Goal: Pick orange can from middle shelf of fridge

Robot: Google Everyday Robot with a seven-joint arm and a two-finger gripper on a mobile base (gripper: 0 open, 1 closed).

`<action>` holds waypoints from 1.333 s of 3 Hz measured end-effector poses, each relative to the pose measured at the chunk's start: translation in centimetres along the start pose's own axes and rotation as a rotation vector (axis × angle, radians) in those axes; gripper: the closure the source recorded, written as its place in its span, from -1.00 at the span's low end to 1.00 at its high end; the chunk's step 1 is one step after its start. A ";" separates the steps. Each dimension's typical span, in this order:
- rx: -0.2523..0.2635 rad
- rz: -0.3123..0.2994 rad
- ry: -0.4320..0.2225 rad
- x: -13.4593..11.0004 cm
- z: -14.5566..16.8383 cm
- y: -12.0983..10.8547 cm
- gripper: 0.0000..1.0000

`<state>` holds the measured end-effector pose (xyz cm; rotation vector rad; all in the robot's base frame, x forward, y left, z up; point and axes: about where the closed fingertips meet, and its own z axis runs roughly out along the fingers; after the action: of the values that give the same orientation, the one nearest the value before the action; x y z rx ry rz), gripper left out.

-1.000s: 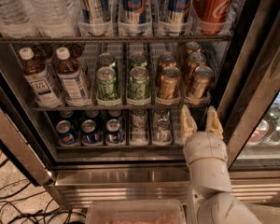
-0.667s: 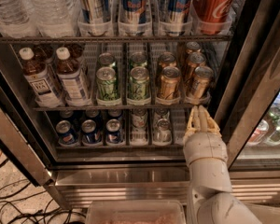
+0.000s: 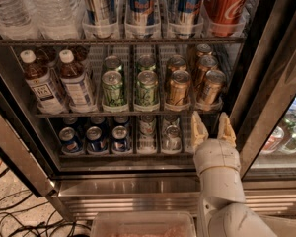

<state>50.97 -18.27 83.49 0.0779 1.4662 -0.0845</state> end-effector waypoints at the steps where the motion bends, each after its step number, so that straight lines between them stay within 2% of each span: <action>1: -0.010 -0.004 0.003 0.2 0.6 0.5 -0.20; 2: -0.020 -0.006 -0.001 0.2 1.4 1.1 -0.42; 3: -0.013 -0.002 -0.007 0.1 2.5 1.1 -0.44; 4: 0.014 0.006 -0.016 0.0 3.6 0.4 -0.32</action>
Offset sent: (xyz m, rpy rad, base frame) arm 0.0257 0.0146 0.0007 -0.0146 -0.0043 0.0305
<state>54.56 -18.22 83.87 0.0933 1.4496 -0.0902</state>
